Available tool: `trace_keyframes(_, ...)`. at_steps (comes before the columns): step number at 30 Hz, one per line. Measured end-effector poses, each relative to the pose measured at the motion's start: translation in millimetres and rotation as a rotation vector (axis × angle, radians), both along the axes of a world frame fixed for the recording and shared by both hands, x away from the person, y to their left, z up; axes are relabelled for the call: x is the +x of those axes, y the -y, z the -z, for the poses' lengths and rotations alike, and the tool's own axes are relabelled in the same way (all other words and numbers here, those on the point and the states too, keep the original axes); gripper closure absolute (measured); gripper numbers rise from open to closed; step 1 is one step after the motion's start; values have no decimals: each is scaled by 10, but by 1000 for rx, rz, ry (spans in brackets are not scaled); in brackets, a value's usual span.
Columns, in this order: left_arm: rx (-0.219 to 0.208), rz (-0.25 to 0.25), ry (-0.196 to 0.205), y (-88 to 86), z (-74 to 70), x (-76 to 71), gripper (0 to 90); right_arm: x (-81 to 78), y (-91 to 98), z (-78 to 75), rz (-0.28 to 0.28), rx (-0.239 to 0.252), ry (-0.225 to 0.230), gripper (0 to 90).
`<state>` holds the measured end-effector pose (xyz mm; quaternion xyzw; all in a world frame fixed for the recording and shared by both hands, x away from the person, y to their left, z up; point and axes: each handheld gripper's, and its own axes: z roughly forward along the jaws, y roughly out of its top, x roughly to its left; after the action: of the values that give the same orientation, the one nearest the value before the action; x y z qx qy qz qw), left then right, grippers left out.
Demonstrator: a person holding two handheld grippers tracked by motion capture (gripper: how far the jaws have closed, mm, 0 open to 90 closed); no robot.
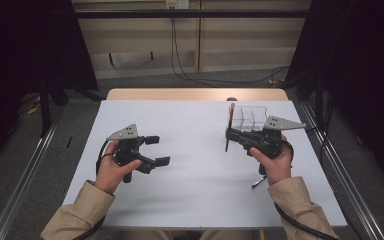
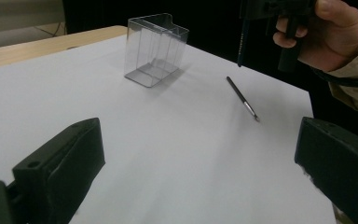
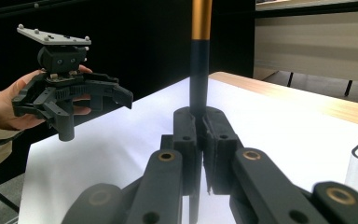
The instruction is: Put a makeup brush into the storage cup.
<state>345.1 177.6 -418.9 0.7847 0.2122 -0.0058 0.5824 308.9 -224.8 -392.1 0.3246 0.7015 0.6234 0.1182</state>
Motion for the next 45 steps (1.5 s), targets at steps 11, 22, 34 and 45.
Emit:
trace_keyframes(11, 20, -14, 29, -189, -3, -29, 7, 5, 57, 14, 18, -7, 3, 843)
trace_keyframes(22, 39, -21, 52, -341, 19, -83, 6, 13, 121, 13, 41, -10, 10, 844)
trace_keyframes(34, 51, -35, 60, -461, 15, -117, 6, 57, 254, 15, 92, -23, 25, 844)
trace_keyframes(45, 51, -45, 66, -531, 36, -158, 7, 149, 356, -37, 135, -41, 50, 843)
